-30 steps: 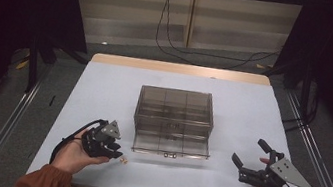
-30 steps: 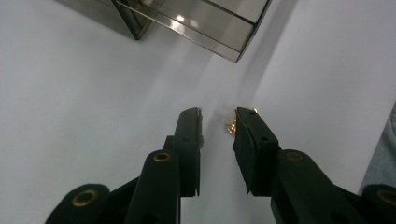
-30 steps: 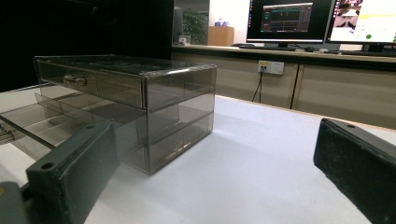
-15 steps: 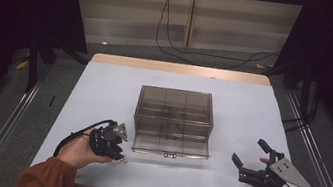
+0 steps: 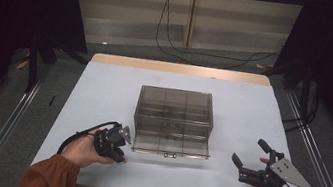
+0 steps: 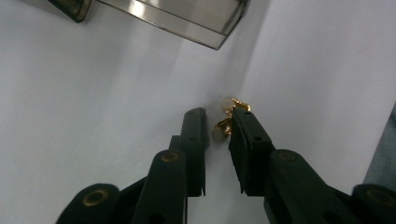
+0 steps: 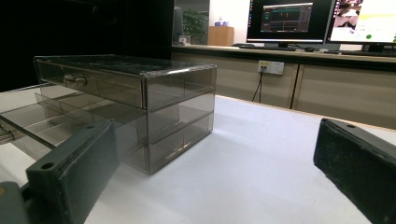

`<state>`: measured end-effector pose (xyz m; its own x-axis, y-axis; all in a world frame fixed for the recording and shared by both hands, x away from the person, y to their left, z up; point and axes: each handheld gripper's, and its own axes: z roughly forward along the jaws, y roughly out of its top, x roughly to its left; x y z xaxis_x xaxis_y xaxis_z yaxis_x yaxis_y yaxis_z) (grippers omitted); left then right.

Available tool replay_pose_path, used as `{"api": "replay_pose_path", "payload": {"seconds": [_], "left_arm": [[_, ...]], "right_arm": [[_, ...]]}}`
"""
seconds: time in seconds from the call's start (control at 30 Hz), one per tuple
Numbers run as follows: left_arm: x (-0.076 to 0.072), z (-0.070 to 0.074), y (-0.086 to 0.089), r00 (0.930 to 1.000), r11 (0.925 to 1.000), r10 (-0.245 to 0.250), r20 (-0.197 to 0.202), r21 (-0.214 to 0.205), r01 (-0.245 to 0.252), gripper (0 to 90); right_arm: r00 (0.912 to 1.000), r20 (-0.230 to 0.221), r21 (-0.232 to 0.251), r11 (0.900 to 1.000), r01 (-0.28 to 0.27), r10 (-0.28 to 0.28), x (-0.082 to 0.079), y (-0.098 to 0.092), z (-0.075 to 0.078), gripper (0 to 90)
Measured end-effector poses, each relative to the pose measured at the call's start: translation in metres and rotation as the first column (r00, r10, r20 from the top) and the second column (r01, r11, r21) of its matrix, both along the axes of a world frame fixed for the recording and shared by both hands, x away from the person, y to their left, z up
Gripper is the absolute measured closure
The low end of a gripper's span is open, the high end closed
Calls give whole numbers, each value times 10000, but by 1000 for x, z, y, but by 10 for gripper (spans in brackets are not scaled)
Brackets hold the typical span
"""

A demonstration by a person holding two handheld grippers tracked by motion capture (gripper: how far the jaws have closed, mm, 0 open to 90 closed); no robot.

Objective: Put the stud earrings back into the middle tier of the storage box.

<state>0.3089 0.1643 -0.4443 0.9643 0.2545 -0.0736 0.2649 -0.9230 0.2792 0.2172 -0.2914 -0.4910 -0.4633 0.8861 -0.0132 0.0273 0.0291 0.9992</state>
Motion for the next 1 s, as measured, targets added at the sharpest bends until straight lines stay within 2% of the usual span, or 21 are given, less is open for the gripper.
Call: {"api": "replay_pose_path", "payload": {"seconds": [0.13, 0.3, 0.37, 0.47, 0.57, 0.67, 0.77, 0.87, 0.9, 0.93, 1.0], "left_arm": [[1, 0, -1, 9999, 9999, -47, -123, 130, 48, 840], [1, 0, 2, 9997, 9999, 158, -209, -67, -159, 856], [1, 0, 5, 9993, 9991, 333, -187, -255, -337, 857], [0, 0, 11, 9994, 9980, 335, -44, -532, -337, 856], [0, 0, 19, 9981, 9932, 609, 41, -997, -602, 857], [-3, -1, 27, 9945, 9823, 1048, 41, -1568, -1029, 858], [-3, 0, 34, 9910, 9764, 1322, 184, -1749, -1270, 858], [-3, 0, 43, 9839, 9573, 1788, 47, -2319, -1728, 858], [-4, 0, 46, 9811, 9488, 1934, 1, -2547, -1870, 858], [-5, 0, 48, 9754, 9345, 2203, -34, -2859, -2121, 858], [-5, 2, 54, 9689, 9192, 2472, 74, -3182, -2321, 858]], "right_arm": [[10000, 13, -6, 10000, -7, 7, 0, 0, 0, 0], [10000, 11, -8, 10000, 2, -2, 0, 0, 0, 0], [10000, 13, -7, 10000, -10, 10, 0, 0, 0, 0], [10000, 14, -9, 10000, -9, 9, 0, 0, 0, 0], [10000, 10, -12, 10000, -14, 14, 0, 0, 0, 0], [10000, 9, -11, 10000, -6, 6, 0, 0, 0, 0], [10000, -17, -18, 10000, 29, -29, 0, 0, 0, 0], [10000, -15, -20, 10000, 28, -28, 0, 0, 0, 0], [10000, -19, -16, 10000, 29, -29, 0, 0, 0, 0], [10000, 11, -4, 10000, -6, 6, 0, 0, 0, 0], [10000, 25, -3, 10000, -2, 2, 0, 0, 0, 0]]}}
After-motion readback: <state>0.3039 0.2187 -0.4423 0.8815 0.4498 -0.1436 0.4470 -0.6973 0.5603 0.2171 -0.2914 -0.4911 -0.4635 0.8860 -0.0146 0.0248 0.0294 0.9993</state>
